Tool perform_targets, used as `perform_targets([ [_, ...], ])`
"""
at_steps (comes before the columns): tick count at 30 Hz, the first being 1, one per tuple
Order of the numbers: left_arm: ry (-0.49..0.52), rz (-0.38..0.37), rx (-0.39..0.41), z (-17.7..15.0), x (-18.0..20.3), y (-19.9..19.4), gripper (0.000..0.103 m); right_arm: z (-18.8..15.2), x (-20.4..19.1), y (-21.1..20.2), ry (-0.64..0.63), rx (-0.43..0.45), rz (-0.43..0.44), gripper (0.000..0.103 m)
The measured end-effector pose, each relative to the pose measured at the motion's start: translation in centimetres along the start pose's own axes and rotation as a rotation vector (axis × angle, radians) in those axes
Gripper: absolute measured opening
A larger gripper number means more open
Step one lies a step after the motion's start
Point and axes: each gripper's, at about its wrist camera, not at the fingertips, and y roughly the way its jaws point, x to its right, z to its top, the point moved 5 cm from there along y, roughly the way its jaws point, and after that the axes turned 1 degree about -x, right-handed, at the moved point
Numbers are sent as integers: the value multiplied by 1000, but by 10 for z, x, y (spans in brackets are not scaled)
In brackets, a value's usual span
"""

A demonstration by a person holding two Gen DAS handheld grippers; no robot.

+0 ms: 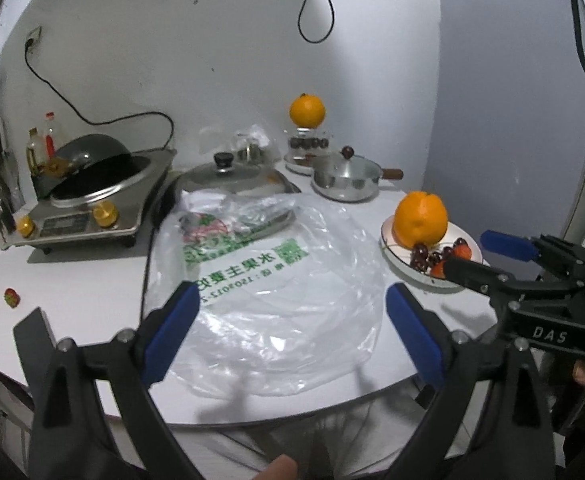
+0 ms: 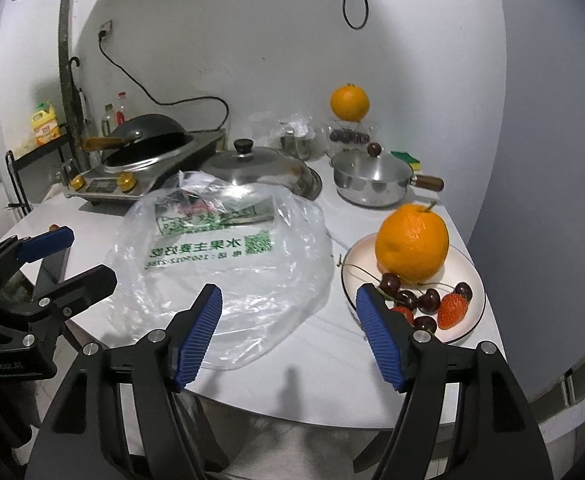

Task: Organize fruits

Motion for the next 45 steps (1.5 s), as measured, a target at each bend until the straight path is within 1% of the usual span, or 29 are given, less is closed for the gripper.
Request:
perform_targets([
  [5,-10,23,59,4,-6,-27,99,5,-11,-22,-19,47,-6,73],
  [11,-22,42,142,15,-10,-62,99,15,-17,-51,-35,115,-19,73],
  [14,-25,43,176,20,-10,-77,99,19,-20,-63,-54,133,-25,73],
  [19,-13,79,203,29,-7,-95,99,28,-23,-87,-71,176,-48,74],
  [24,8,99,251,38,-1,-114,99,35,-22,-111,-70,226,-68,78],
  [26,12,100,268,42,1,-122,100,37,-22,-116,-69,239,-73,78],
  [27,14,97,274,44,2,-124,102,38,-22,-120,-68,248,-76,78],
  [29,14,85,290,49,4,-131,102,39,-21,-124,-65,258,-79,78],
  [33,17,60,296,53,9,-139,102,40,-19,-130,-57,272,-84,78],
  [38,39,62,300,53,18,-143,102,38,-16,-133,-48,275,-85,78],
  [45,31,59,301,54,18,-143,102,38,-15,-132,-44,273,-85,78],
])
